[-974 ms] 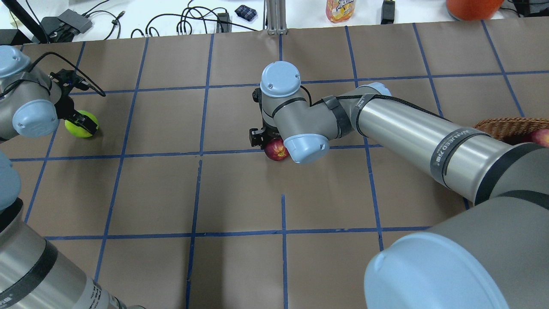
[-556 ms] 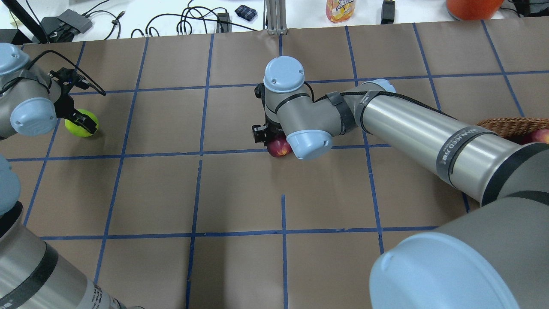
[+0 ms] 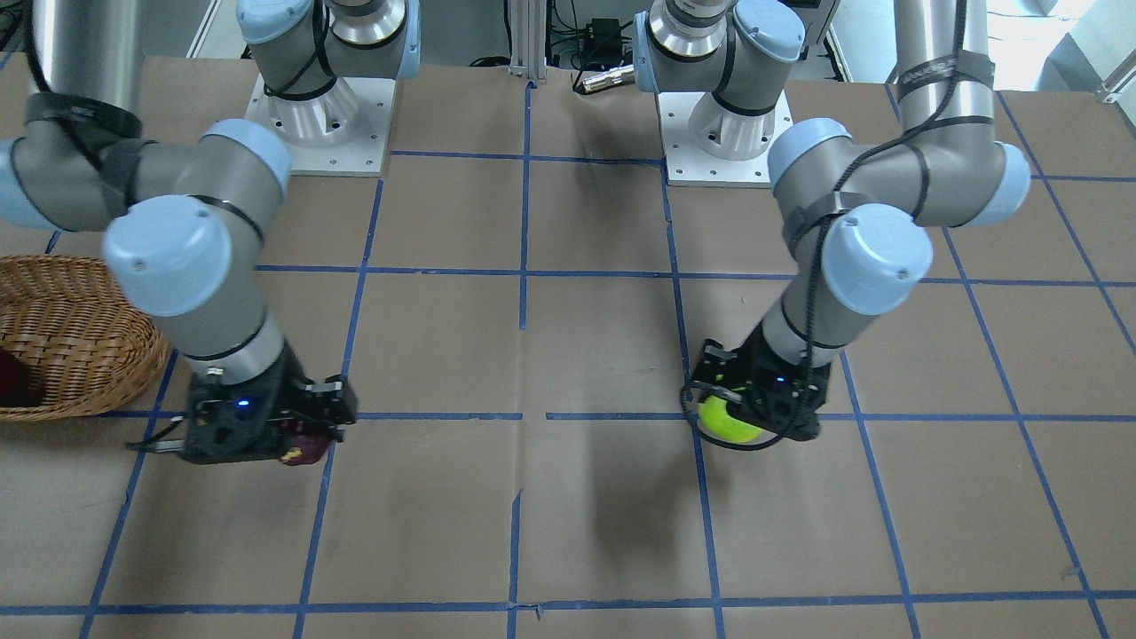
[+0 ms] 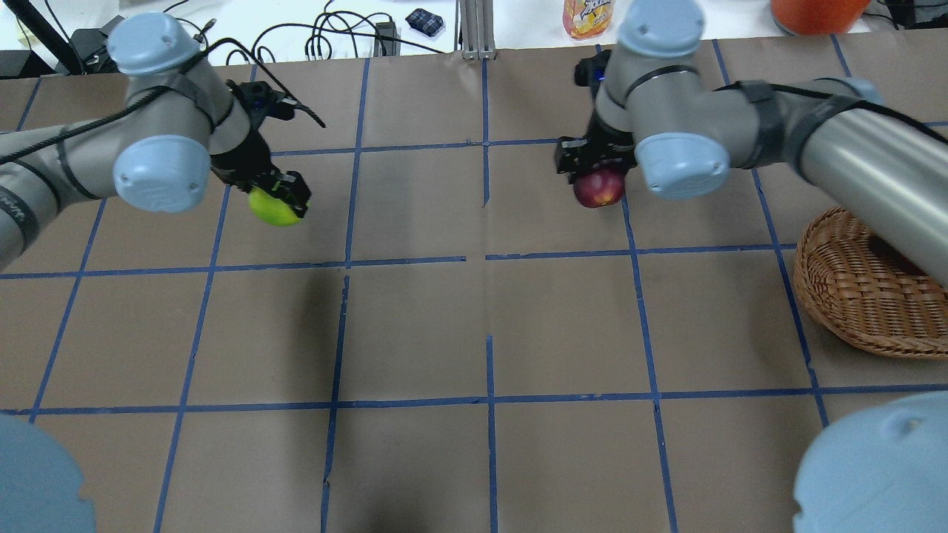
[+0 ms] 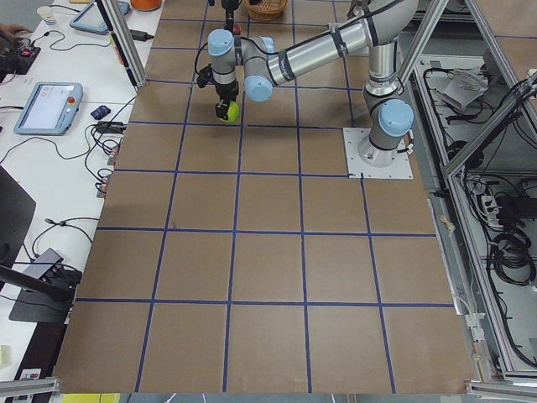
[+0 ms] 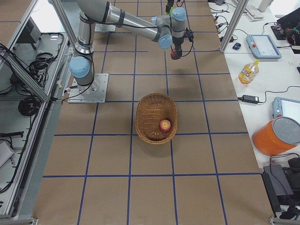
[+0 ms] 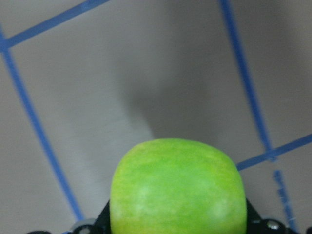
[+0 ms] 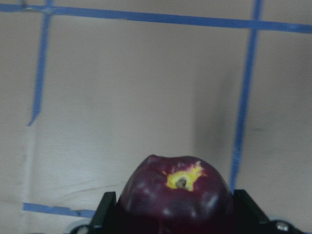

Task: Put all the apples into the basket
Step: 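Carry dark apple to basket with right while left moves green apple centrally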

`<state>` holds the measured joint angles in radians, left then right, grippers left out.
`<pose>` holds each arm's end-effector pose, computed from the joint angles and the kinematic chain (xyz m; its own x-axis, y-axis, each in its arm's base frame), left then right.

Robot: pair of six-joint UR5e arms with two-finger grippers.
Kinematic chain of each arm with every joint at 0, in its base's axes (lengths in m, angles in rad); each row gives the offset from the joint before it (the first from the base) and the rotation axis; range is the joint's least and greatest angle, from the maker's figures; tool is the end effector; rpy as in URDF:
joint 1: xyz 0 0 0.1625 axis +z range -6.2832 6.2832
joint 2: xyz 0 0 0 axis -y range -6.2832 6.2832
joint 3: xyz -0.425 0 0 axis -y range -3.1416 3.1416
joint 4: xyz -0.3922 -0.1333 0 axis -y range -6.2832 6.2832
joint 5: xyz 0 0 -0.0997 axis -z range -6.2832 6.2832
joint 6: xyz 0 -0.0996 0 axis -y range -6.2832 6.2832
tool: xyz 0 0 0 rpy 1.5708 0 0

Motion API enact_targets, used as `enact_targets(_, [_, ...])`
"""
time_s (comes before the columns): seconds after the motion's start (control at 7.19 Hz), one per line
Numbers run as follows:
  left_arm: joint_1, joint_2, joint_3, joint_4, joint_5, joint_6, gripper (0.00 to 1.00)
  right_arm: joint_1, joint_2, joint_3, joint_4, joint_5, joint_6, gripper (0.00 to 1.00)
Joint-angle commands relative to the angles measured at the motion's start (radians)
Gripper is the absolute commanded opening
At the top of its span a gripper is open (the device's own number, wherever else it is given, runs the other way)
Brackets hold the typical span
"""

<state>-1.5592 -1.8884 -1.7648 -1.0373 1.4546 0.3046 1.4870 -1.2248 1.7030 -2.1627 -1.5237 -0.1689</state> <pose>-0.1382 -0.5782 0.2775 -0.9510 0.2913 0.1040 0.2868 0.9564 -0.0556 0.0871 -0.6121 0.2943 -0.9956 -0.0893 -0.0270 -0.0854 0.9891 -0.1197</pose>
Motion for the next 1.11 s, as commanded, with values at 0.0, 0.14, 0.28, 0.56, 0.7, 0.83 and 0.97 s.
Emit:
enact_targets(0.0, [-0.211, -0.046, -0.018, 0.170, -0.164, -0.317, 0.00, -0.298, -0.015, 0.038, -0.009, 0.016, -0.415, 0.52])
enact_targets(0.14, [-0.263, -0.095, -0.019, 0.248, -0.154, -0.331, 0.00, -0.400, -0.016, 0.043, -0.016, 0.026, -0.499, 0.52])
enact_targets(0.28, [-0.286, -0.124, -0.016, 0.288, -0.154, -0.391, 0.00, -0.451, -0.039, 0.044, -0.017, 0.042, -0.558, 0.52])
enact_targets(0.56, [-0.318, -0.169, -0.038, 0.338, -0.152, -0.524, 0.78, -0.595, -0.048, 0.108, -0.026, 0.078, -0.749, 0.51])
enact_targets(0.7, [-0.320, -0.167, -0.036, 0.368, -0.152, -0.541, 1.00, -0.622, -0.047, 0.151, -0.058, 0.080, -0.797, 0.53])
enact_targets(0.83, [-0.305, -0.141, -0.018, 0.381, -0.157, -0.535, 1.00, -0.640, -0.048, 0.185, -0.092, 0.082, -0.805, 0.56])
enact_targets(0.97, [-0.247, -0.099, 0.004, 0.361, -0.158, -0.535, 1.00, -0.663, -0.038, 0.194, -0.095, 0.082, -0.863, 0.57])
